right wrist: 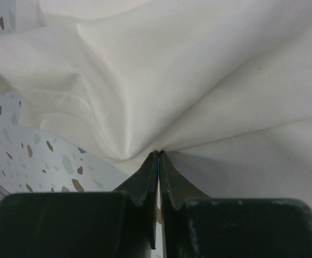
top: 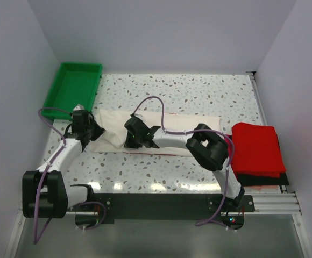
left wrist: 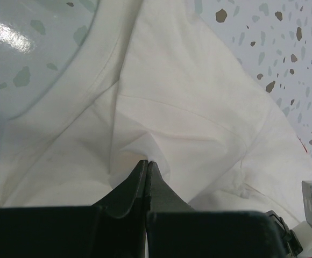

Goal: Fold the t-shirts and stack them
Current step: Fold the tshirt

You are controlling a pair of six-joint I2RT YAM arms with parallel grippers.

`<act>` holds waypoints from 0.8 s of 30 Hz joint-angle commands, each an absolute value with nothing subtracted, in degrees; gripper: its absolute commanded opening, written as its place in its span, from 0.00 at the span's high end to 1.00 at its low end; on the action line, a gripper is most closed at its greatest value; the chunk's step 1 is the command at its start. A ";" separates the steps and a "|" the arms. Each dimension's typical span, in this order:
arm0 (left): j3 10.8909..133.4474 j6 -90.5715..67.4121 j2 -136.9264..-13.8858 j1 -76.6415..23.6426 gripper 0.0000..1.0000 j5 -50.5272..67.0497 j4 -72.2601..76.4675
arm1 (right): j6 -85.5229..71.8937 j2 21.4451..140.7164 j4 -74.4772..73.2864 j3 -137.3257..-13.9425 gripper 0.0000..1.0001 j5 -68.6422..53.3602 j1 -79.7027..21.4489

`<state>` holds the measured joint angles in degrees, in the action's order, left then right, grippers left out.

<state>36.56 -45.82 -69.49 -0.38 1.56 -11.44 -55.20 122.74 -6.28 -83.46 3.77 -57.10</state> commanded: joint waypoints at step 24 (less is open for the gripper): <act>31.56 -44.38 -54.07 0.00 1.00 7.82 -13.53 | -53.61 104.33 -6.06 -69.62 1.00 11.42 -56.87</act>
